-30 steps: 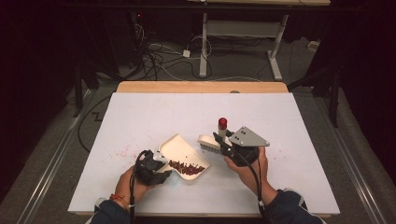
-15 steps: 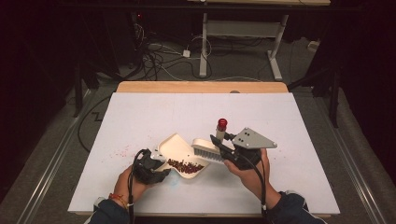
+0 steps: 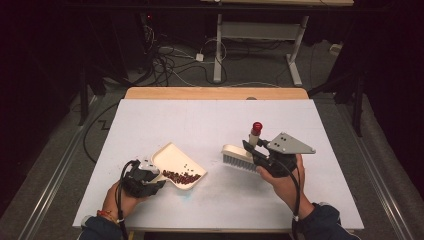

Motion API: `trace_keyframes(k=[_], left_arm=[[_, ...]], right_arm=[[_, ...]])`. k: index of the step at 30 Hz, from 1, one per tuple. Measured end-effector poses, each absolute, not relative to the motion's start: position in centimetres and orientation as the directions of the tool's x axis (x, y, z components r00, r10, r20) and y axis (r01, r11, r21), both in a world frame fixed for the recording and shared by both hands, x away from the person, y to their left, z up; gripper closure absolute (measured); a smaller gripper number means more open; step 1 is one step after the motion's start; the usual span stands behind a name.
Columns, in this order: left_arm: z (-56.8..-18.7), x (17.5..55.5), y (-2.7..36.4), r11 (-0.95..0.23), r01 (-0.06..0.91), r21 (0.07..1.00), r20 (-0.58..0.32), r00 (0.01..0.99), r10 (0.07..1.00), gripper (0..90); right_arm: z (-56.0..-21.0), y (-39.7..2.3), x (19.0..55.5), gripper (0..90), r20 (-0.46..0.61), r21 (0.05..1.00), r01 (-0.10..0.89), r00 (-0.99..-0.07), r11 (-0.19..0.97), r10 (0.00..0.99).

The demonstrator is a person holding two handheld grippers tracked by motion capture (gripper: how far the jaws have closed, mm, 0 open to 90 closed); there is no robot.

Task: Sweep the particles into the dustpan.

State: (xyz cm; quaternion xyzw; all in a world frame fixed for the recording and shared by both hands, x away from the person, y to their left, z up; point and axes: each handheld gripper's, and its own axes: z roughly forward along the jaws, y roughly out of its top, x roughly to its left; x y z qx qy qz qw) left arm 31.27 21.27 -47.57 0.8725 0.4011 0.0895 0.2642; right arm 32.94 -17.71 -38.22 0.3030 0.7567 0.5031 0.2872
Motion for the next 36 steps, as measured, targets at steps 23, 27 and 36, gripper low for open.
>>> trace_keyframes(k=[23, 27, 36], left_arm=[[-48.4, 29.0, 23.2, -0.485, 0.683, 0.546, -0.053, 0.606, 0.793, 63.6], [-48.3, 29.1, 22.7, -0.476, 0.684, 0.552, -0.037, 0.591, 0.806, 63.6], [-48.5, 29.9, 21.5, -0.438, 0.704, 0.560, -0.056, 0.559, 0.827, 63.6]], right_arm=[[-38.3, -19.5, 34.2, 70.1, -0.123, 0.936, 0.192, -0.607, 0.295, 0.785], [-38.1, -19.0, 34.4, 70.1, -0.116, 0.938, 0.191, -0.612, 0.289, 0.782], [-37.7, -14.8, 36.5, 70.1, -0.084, 0.949, 0.178, -0.649, 0.259, 0.756]])
